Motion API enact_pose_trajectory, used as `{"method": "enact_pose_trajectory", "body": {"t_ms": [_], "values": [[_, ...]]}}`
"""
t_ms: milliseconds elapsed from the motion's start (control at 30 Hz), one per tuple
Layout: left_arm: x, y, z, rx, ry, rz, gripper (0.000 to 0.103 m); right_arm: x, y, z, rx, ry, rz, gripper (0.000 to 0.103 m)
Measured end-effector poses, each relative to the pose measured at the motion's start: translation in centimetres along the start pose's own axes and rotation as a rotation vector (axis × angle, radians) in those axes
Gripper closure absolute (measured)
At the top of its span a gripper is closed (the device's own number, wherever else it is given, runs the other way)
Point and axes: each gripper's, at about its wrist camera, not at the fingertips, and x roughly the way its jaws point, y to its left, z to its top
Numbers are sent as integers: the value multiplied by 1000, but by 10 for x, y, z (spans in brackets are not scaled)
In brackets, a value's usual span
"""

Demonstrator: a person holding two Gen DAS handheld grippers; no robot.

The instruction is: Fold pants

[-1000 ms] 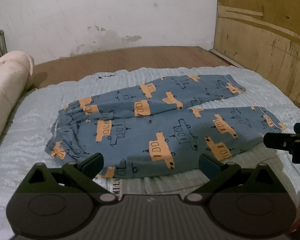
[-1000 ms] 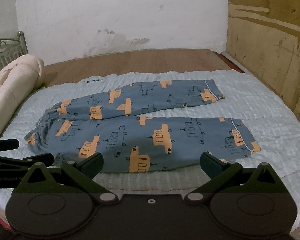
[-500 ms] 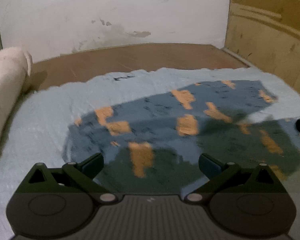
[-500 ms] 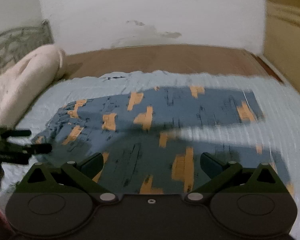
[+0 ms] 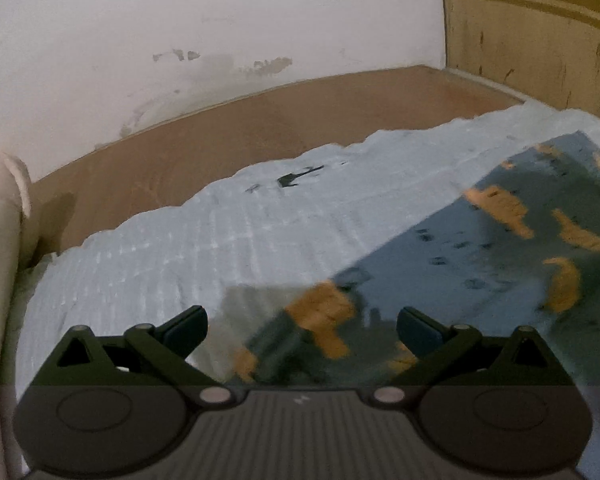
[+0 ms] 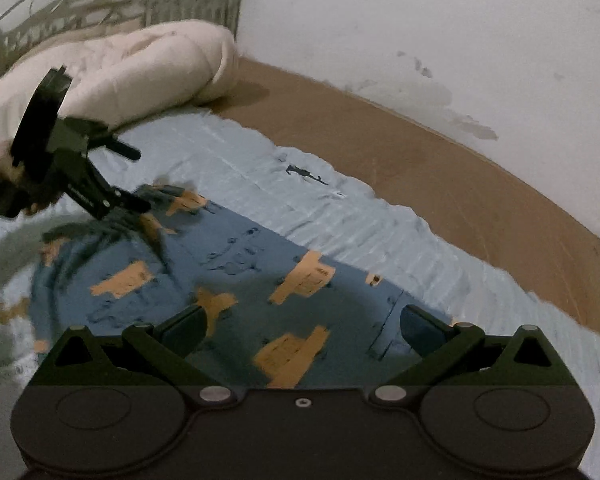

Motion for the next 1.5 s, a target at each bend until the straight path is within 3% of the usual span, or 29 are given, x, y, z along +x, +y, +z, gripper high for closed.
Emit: {"method": "enact_pose_trajectory", "body": {"t_ms": [67, 233, 467, 567, 633, 667, 833, 967, 1200, 1233, 1300, 1367, 1433, 1500], "values": [[13, 12, 0, -3, 9, -35, 4, 16, -12, 6, -6, 6, 4, 1], [42, 37, 6, 10, 78, -157, 23, 57, -38, 16, -35, 34, 41, 1], [64, 31, 3, 142, 190, -267, 36, 87, -55, 27, -74, 42, 77, 2], [62, 25, 1, 183, 170, -294, 64, 95, -60, 30, -85, 40, 85, 2], [56, 18, 0, 236, 145, -281, 91, 100, -62, 31, -91, 39, 93, 3], [52, 14, 0, 264, 129, -276, 95, 102, -63, 32, -96, 42, 100, 4], [25, 5, -8, 324, 30, -299, 99, 122, -66, 33, -148, 95, 151, 12], [-3, 10, -15, 311, -71, -397, 99, 143, -61, 28, -228, 163, 179, 20], [-23, 17, -24, 312, -98, -493, 99, 163, -62, 27, -258, 211, 197, 27], [-24, 19, -25, 304, -101, -484, 99, 167, -63, 26, -258, 227, 206, 30], [-24, 22, -25, 280, -112, -477, 99, 169, -65, 26, -240, 236, 233, 47], [-21, 28, -26, 236, -126, -439, 99, 168, -70, 27, -215, 236, 241, 79], [-14, 31, -24, 196, -136, -378, 99, 164, -74, 29, -190, 235, 259, 98], [-4, 30, -22, 172, -133, -317, 99, 162, -74, 30, -191, 231, 258, 100]]}}
